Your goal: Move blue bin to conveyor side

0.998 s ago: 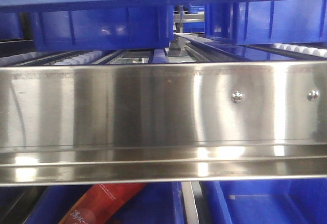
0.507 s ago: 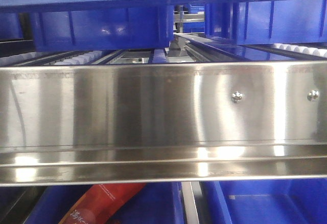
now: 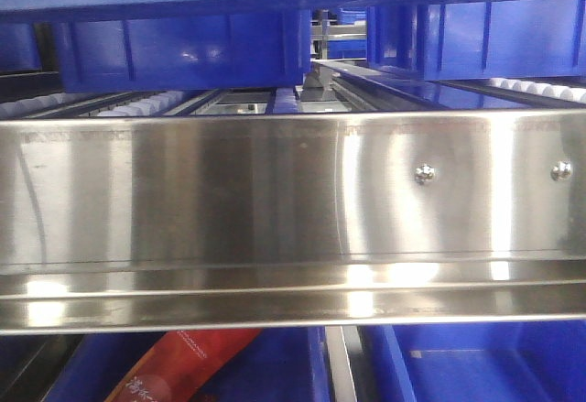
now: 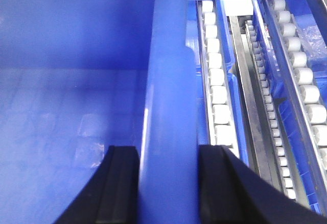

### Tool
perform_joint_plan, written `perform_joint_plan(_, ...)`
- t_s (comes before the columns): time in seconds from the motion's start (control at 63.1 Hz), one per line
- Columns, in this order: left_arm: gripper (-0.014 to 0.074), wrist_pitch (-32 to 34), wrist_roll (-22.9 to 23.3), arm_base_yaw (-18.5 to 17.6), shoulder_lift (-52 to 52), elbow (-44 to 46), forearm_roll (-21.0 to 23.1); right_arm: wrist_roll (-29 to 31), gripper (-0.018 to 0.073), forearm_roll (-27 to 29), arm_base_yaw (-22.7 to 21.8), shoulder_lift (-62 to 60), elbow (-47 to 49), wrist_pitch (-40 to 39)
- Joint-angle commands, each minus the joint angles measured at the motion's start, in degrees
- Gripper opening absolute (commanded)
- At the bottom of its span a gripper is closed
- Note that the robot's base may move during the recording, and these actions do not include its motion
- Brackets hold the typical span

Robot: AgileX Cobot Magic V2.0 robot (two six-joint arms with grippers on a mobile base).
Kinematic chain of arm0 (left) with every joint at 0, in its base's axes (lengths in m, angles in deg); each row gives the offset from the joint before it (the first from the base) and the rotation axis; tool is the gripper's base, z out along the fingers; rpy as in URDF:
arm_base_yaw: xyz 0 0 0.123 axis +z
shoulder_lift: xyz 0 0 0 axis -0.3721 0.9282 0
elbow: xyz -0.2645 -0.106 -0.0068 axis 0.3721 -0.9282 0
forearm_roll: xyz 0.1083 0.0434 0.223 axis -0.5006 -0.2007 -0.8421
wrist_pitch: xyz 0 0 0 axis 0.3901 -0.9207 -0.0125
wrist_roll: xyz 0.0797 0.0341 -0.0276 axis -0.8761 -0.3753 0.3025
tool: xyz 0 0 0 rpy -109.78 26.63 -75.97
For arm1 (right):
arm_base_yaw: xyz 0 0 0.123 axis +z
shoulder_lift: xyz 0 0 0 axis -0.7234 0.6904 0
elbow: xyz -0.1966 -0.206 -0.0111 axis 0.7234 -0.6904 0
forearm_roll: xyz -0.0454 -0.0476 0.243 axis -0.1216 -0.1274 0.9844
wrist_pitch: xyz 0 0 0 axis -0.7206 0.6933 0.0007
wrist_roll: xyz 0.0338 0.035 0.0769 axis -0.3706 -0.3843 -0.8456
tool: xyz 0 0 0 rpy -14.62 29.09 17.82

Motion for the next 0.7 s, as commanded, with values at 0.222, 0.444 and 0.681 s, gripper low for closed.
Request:
perform_joint_plan(0.222,-0.0017,4.3,0.4,-0.5,-1.5,0.6,-0.4,0.7,-0.0079,-0.9,-0.1,-1.3,0.7,-5.7)
perform_joint_plan(0.444,-0.0017,4.3,0.4,-0.5,-1.5,0.6,-0.4,0.7,-0.0079,-0.9,-0.1,-1.3,0.7,-5.7)
perform_joint_plan(0.681,-0.0017,4.3,0.4,-0.5,-1.5,0.6,-0.4,0.7,-0.0079,-0.9,-0.1,-1.3,0.7,-5.7)
